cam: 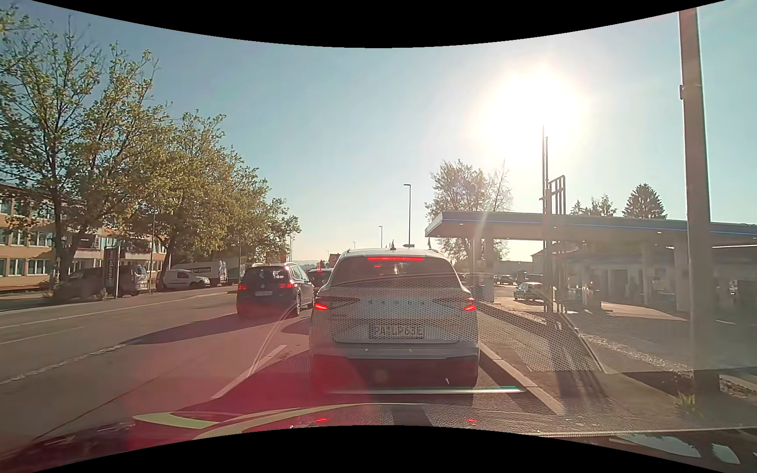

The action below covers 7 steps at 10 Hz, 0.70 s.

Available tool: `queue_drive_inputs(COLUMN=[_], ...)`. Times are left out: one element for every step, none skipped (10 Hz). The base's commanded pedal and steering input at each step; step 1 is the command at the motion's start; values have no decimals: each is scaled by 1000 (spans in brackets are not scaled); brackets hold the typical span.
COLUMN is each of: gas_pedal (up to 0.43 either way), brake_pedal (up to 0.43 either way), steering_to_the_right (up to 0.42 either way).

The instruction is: Follow the waypoints while adhering to traffic rules and regulations

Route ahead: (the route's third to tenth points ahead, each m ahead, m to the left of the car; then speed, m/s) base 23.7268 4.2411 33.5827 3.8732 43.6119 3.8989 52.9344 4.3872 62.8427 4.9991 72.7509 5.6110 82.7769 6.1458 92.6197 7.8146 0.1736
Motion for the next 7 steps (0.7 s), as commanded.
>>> queue_drive_inputs(gas_pedal=[0,0,0,0,0,0,0], brake_pedal=[152,159,152,152,152,159,159], steering_to_the_right=[-4,-4,-4,-4,-4,-4,-4])
